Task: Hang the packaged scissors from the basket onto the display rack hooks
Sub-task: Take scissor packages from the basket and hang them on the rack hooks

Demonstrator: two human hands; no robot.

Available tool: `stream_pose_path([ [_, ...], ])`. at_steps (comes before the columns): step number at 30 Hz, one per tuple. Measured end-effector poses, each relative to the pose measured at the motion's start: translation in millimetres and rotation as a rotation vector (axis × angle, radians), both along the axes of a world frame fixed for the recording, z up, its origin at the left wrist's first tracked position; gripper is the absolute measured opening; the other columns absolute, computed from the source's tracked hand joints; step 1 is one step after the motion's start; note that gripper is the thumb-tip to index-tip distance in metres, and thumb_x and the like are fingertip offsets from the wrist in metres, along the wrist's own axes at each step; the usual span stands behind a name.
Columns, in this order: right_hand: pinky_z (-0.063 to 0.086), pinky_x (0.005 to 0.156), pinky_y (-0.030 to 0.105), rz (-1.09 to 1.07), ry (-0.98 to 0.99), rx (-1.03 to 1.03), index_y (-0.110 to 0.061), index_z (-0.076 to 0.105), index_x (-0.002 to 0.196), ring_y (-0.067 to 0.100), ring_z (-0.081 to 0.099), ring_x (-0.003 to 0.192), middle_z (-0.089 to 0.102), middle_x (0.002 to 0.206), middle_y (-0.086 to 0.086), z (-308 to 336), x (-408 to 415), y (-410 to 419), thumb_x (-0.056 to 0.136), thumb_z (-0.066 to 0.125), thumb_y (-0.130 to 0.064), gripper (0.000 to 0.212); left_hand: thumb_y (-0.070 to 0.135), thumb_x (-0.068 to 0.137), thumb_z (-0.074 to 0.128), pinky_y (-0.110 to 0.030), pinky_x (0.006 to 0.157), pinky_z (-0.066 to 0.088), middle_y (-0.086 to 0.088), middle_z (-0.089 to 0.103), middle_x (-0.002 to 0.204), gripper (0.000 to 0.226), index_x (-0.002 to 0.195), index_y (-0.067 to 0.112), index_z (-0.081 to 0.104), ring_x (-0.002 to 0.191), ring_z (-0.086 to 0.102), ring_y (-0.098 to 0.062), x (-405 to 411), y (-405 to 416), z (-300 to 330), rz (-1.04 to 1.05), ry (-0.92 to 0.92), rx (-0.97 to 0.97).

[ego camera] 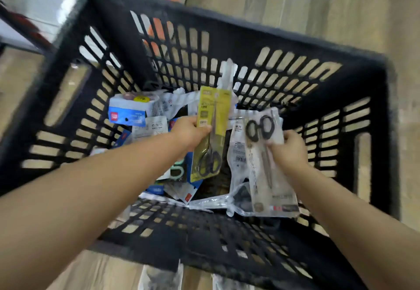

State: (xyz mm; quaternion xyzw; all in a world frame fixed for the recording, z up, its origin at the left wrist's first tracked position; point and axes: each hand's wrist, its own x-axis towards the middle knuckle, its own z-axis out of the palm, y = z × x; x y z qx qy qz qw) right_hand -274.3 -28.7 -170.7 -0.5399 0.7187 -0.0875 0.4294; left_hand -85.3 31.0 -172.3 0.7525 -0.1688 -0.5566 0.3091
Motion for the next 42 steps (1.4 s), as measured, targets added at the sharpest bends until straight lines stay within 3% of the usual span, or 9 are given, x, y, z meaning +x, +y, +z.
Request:
stream_pose_path([
  [6, 0.04, 0.059, 0.025, 0.086, -0.181, 0.03, -0.012, 0.057, 0.107, 0.014, 0.057, 0.079, 0.062, 0.095, 0.003, 154.8, 9.3, 12.8, 0.092, 0.057, -0.015, 0.016, 0.035, 0.091, 0.06, -0.051, 0.097, 0.047, -0.012, 0.067, 0.11, 0.018, 0.096, 0.019, 0.065, 0.104, 0.062, -0.032, 20.1, 39.2, 135.6, 0.25, 0.066, -0.043],
  [12, 0.045, 0.093, 0.044, 0.061, -0.349, 0.068, -0.003, 0.059, 0.11, 0.032, 0.057, 0.107, 0.059, 0.118, 0.021, 391.5, 36.5, 3.0, 0.094, 0.055, -0.027, 0.029, 0.025, 0.094, 0.054, -0.032, 0.07, 0.056, -0.006, 0.069, 0.093, 0.011, 0.09, 0.02, 0.063, 0.082, 0.066, -0.021, 38.2, 61.5, 348.9, 0.43, 0.12, -0.206],
  [18, 0.049, 0.068, 0.023, 0.178, -0.6, -0.031, -0.013, 0.063, 0.102, 0.015, 0.06, 0.084, 0.066, 0.089, -0.001, 629.9, 84.4, -7.2, 0.093, 0.057, -0.028, 0.019, 0.024, 0.094, 0.055, -0.038, 0.073, 0.055, -0.01, 0.069, 0.085, 0.022, 0.101, 0.005, 0.063, 0.076, 0.065, -0.023, 74.3, 72.3, 583.3, 0.551, 0.014, -0.399],
  [22, 0.043, 0.09, 0.04, 0.24, -0.746, -0.074, -0.009, 0.063, 0.102, 0.024, 0.058, 0.094, 0.064, 0.1, 0.008, 742.6, 116.6, 4.7, 0.091, 0.06, -0.029, 0.023, 0.03, 0.093, 0.057, -0.019, 0.061, 0.053, -0.01, 0.069, 0.087, 0.018, 0.095, 0.013, 0.064, 0.071, 0.063, -0.017, 97.0, 100.1, 711.1, 0.596, -0.136, -0.516],
  [25, 0.044, 0.094, 0.045, 0.315, -0.842, -0.095, -0.012, 0.064, 0.095, 0.027, 0.06, 0.089, 0.064, 0.095, 0.012, 795.8, 142.9, 27.1, 0.091, 0.061, -0.023, 0.012, 0.031, 0.093, 0.057, -0.035, 0.078, 0.054, -0.014, 0.07, 0.099, 0.02, 0.095, 0.013, 0.065, 0.084, 0.064, -0.025, 112.1, 136.2, 775.7, 0.673, -0.2, -0.612],
  [29, 0.044, 0.098, 0.048, 0.434, -0.933, -0.104, -0.01, 0.066, 0.093, 0.029, 0.061, 0.096, 0.067, 0.095, 0.011, 838.1, 182.7, 67.7, 0.088, 0.064, -0.02, 0.012, 0.027, 0.093, 0.057, -0.022, 0.052, 0.046, 0.006, 0.061, 0.053, 0.019, 0.079, 0.015, 0.06, 0.056, 0.055, -0.016, 130.0, 191.7, 829.2, 0.776, -0.298, -0.673],
  [34, 0.043, 0.097, 0.044, 0.567, -0.991, -0.117, -0.007, 0.064, 0.09, 0.034, 0.06, 0.099, 0.065, 0.102, 0.017, 879.3, 240.6, 129.5, 0.087, 0.065, -0.021, 0.014, 0.037, 0.089, 0.061, -0.031, 0.047, 0.043, -0.008, 0.056, 0.064, 0.03, 0.069, 0.018, 0.05, 0.057, 0.052, -0.022, 147.4, 267.7, 881.5, 0.882, -0.437, -0.678],
  [38, 0.042, 0.1, 0.047, 0.687, -1.048, -0.076, -0.015, 0.067, 0.096, 0.029, 0.062, 0.102, 0.07, 0.103, 0.008, 899.9, 277.8, 173.0, 0.087, 0.064, -0.027, 0.015, 0.051, 0.081, 0.066, -0.044, 0.09, 0.052, 0.0, 0.071, 0.098, 0.025, 0.092, 0.029, 0.067, 0.095, 0.065, -0.025, 160.7, 316.9, 903.3, 0.951, -0.463, -0.725],
  [42, 0.043, 0.096, 0.04, 0.777, -1.086, -0.062, -0.018, 0.066, 0.091, 0.024, 0.061, 0.1, 0.069, 0.1, 0.004, 914.5, 307.2, 210.7, 0.09, 0.061, -0.024, 0.007, 0.037, 0.089, 0.061, -0.036, 0.089, 0.049, 0.003, 0.071, 0.091, 0.016, 0.088, 0.023, 0.066, 0.089, 0.064, -0.019, 157.4, 354.9, 913.8, 1.011, -0.551, -0.733],
])
